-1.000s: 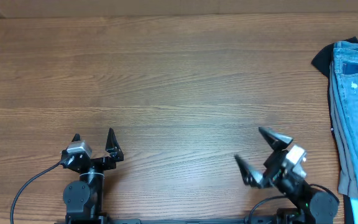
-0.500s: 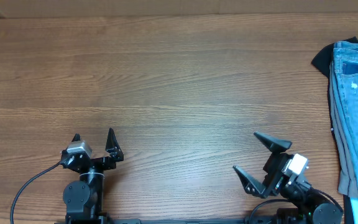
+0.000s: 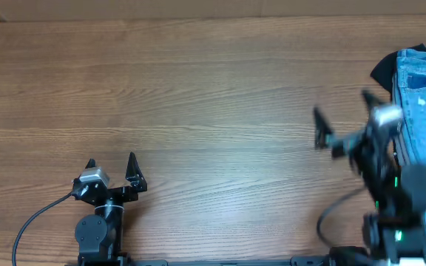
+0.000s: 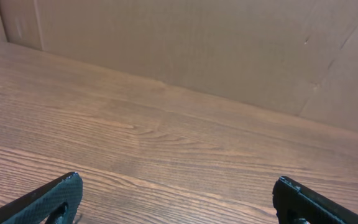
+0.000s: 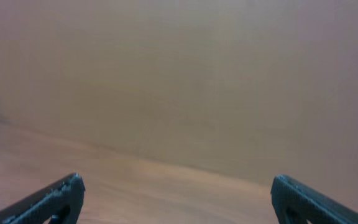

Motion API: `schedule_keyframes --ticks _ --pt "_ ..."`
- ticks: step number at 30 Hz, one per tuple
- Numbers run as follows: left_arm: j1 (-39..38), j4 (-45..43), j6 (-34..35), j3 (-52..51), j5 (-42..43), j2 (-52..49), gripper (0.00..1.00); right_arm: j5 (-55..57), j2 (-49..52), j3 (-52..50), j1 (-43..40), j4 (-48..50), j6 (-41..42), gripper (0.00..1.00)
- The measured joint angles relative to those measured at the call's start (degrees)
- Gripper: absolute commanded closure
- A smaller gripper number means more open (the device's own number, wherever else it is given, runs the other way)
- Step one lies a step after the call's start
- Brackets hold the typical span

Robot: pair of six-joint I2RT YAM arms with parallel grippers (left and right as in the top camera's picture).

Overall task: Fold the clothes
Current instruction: 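Reach the right gripper to the jeans waistband at the right edge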

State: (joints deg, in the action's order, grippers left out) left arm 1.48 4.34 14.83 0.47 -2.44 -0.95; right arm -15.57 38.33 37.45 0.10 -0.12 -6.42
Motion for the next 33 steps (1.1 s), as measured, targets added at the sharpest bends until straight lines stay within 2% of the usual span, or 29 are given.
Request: schedule_keyframes --ticks 5,10,14,19,33 --pt "0.00 0.00 0.00 0.00 0.00 -0.07 0.00 12.83 22.16 20.15 -2.67 -16.68 -3.32 0.00" --pt "0.00 0.04 0.00 0.00 0.00 -0.07 0.00 18.23 45.46 42.07 -9.84 -34.58 -5.01 0.00" --pt "0.00 0.00 0.00 0.00 0.00 -0.07 0.00 20.55 56.39 49.70 -13.22 -41.57 -5.49 0.00" --pt "0.00 0.00 0.00 0.00 0.00 -0.07 0.00 24.52 63.45 49.99 -14.62 -39.52 -5.68 0.00" --pt "0.00 0.00 0.00 0.00 0.00 -0.07 0.00 45.81 82.86 50.69 -15.45 -27.12 -8.50 0.00"
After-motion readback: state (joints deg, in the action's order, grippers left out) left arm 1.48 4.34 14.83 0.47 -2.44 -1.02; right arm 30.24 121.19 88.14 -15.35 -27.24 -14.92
